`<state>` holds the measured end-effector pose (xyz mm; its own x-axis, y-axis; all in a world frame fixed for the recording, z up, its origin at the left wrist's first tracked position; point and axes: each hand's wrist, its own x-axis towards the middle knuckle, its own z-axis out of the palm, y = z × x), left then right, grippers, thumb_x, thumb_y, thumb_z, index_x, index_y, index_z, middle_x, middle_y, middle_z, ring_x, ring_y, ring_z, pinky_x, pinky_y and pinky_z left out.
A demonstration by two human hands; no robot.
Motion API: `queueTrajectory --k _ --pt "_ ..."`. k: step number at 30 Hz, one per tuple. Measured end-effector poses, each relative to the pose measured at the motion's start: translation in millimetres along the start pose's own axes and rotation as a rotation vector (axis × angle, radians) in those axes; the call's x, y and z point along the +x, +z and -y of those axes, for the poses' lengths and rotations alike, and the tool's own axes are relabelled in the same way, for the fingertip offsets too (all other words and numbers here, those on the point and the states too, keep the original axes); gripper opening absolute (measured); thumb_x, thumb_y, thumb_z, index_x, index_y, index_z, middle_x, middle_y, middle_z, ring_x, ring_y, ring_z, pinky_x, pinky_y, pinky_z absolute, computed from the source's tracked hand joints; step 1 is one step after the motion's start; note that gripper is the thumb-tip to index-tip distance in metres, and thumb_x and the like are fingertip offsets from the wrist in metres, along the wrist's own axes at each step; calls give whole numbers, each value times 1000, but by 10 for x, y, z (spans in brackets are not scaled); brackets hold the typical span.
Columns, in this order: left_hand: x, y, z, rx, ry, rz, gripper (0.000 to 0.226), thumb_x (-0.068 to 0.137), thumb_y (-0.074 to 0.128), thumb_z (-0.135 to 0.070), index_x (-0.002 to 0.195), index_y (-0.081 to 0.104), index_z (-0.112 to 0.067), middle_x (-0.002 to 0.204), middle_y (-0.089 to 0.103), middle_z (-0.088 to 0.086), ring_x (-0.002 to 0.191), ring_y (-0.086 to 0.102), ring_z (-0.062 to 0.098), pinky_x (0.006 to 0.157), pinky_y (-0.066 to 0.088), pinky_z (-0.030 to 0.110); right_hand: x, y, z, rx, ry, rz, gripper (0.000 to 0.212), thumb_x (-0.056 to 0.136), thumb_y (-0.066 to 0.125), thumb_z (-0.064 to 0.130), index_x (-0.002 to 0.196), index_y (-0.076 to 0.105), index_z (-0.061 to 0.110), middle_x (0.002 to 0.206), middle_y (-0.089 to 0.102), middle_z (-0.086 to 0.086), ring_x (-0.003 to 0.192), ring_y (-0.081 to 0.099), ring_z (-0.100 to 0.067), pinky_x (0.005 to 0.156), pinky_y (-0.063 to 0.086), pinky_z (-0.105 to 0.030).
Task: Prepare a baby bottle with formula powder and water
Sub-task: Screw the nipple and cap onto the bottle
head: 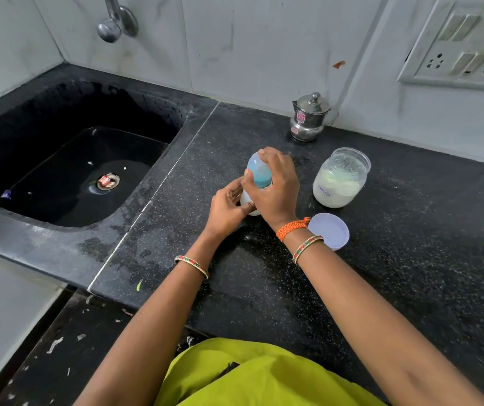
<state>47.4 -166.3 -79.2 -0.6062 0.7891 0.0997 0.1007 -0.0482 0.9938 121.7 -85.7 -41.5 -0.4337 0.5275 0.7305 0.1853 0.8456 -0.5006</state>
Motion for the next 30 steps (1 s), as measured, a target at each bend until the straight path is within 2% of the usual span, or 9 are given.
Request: queueTrajectory --k 3,5,7,13,17,22,25,28,30 --pt "-3 4 -6 -4 -4 -18 56 77 66 10 118 54 -26 112 66 -1 101 64 1 87 48 16 -3 79 -17 -14 2 -34 33 77 62 27 105 47 19 110 64 -12 92 55 -24 72 52 -34" --pt "2 -3 -7 0 -4 -22 54 77 66 10 113 56 -30 106 67 -4 101 65 4 87 49 18 -21 112 -19 -36 8 -44 35 77 61 28 107 46 19 111 64 -13 92 51 -21 71 52 -35" --pt "5 -7 -6 0 -1 -21 51 77 66 10 111 58 -27 105 68 -4 101 65 7 87 49 19 -31 136 -24 -49 8 -49 36 78 60 29 109 45 19 112 63 -14 93 52 -21 74 51 -37" --pt "-7 13 -10 2 5 -9 42 77 64 13 111 59 -12 100 67 -5 94 65 0 84 49 15 -70 109 -14 -58 22 -32 38 81 59 31 113 43 21 117 62 -13 96 59 -28 81 48 -40" --pt "0 4 -8 19 7 -1 47 78 66 9 123 55 0 114 66 9 106 64 12 91 49 20 -75 41 -5 -97 19 -2 38 83 58 33 117 44 23 120 62 -9 100 58 -26 83 45 -39" --pt "10 -21 -22 42 6 37 52 78 68 7 126 51 2 122 63 16 113 61 22 100 48 31 -62 -53 -6 -92 -14 49 40 85 58 33 121 43 22 122 61 -10 100 59 -27 83 49 -38" --pt "1 -33 -27 62 8 47 48 81 64 9 126 51 3 121 63 17 112 62 24 99 49 33 -128 -129 -7 -80 10 129 54 83 61 30 131 36 25 125 57 -7 105 58 -25 80 54 -37" --pt "-15 -97 -22 105 16 95 51 82 59 14 130 49 2 124 62 15 115 60 20 100 48 27 -248 -217 -5 -111 82 284 82 78 68 34 142 16 36 132 53 -4 106 61 -26 75 53 -38" --pt "-9 -151 -16 176 53 136 52 82 57 14 131 49 0 125 62 13 116 60 16 101 47 28 -281 -239 5 -121 126 346 92 76 71 38 142 6 40 138 50 -3 109 61 -28 77 53 -41"
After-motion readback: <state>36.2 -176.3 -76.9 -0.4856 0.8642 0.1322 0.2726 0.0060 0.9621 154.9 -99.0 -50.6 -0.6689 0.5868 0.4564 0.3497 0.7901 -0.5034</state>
